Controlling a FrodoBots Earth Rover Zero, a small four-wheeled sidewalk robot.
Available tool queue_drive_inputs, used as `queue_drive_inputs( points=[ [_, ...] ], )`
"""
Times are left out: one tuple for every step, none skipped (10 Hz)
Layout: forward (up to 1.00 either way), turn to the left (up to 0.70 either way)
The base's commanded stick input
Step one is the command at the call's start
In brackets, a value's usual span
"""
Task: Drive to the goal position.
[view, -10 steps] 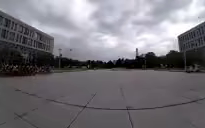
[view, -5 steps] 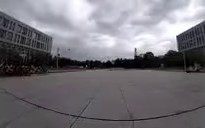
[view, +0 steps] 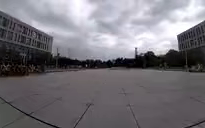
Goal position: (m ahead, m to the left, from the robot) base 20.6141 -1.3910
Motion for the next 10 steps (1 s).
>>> queue_drive_inputs(
  points=[
    [0.70, 0.00],
    [0.70, 0.00],
    [0.70, 0.00],
    [0.70, 0.00],
    [0.70, 0.00],
    [0.70, 0.00],
    [0.70, 0.00],
    [0.70, 0.00],
    [0.70, 0.00],
    [0.70, 0.00]
  ],
)
